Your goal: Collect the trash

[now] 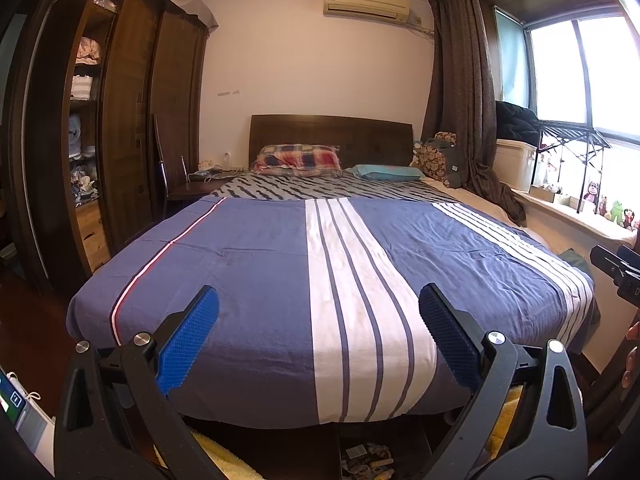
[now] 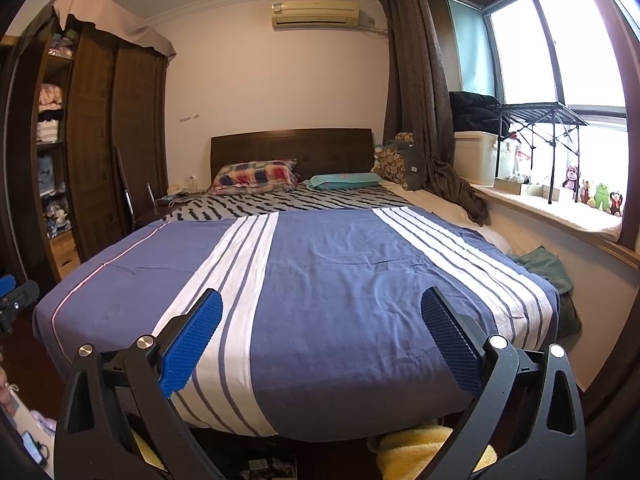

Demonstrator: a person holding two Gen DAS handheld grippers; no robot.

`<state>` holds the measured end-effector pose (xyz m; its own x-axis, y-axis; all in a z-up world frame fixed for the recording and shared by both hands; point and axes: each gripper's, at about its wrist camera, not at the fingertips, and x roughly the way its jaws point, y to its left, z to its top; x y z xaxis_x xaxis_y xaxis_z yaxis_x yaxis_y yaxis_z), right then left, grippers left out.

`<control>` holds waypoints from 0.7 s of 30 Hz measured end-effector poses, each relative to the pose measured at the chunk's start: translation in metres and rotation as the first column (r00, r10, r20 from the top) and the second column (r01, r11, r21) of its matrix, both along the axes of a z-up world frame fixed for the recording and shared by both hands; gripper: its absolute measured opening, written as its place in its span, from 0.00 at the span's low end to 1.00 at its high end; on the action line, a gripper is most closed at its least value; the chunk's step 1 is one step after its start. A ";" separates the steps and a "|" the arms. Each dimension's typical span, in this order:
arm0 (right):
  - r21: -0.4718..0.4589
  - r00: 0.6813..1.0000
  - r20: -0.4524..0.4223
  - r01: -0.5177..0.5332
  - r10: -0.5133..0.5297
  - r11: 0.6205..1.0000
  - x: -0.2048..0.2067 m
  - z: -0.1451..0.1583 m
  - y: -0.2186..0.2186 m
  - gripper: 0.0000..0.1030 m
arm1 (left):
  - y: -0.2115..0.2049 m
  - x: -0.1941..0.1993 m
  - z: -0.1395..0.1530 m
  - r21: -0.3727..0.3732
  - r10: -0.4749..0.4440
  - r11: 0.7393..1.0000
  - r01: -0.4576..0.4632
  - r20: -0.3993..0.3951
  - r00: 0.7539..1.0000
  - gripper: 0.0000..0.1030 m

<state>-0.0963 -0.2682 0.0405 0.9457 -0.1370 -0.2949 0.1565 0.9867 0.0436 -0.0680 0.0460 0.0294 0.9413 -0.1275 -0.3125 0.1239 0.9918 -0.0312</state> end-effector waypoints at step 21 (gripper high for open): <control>0.006 1.000 0.005 0.005 -0.005 1.000 -0.002 -0.001 0.007 0.97 | -0.001 -0.001 0.000 0.001 0.002 1.000 -0.002 0.003 1.000 0.92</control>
